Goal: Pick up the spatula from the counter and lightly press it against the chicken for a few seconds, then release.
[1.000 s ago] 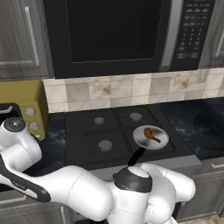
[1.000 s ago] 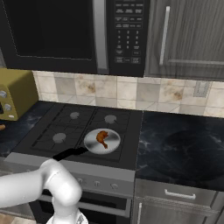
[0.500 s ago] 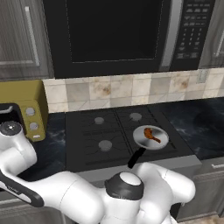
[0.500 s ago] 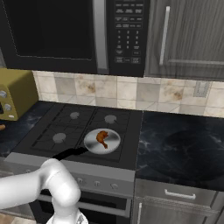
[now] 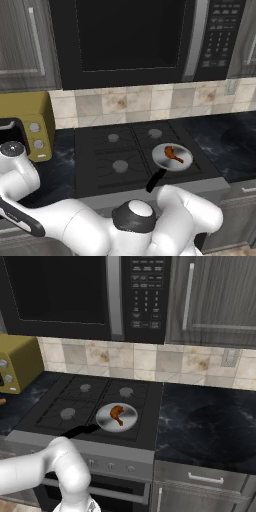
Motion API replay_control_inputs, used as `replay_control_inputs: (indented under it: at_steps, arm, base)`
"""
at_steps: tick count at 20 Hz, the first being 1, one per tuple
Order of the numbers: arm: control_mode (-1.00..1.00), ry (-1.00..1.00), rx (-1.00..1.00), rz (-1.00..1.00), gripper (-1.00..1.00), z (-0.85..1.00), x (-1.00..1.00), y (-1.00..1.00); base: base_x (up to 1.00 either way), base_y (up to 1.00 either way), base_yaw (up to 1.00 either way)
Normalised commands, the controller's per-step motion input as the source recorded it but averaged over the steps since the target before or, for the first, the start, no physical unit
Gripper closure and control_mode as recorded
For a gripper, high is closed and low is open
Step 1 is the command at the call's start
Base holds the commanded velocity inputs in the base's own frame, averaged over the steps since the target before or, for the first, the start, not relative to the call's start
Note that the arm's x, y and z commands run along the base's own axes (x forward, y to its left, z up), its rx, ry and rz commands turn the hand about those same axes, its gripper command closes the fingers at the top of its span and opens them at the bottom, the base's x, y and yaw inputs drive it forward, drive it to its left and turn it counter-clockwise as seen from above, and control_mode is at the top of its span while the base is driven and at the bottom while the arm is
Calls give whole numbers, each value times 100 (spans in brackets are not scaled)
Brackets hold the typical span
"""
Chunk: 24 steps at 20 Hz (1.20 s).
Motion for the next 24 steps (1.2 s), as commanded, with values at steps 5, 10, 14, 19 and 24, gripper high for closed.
replay_control_inputs:
  at_steps: [5,10,14,19,24]
  arm:
    - [-100,2,0,-1,-100,-18,10,12]
    - [-100,0,0,-3,-100,-4,7,4]
    - [-100,2,0,-5,-100,-6,6,2]
    - [-100,3,-1,-5,-100,-13,5,5]
    - [-100,4,-1,-4,-100,-15,8,6]
  base:
    - [0,0,0]
    - [0,0,0]
    - [0,0,0]
    - [0,0,0]
    - [0,0,0]
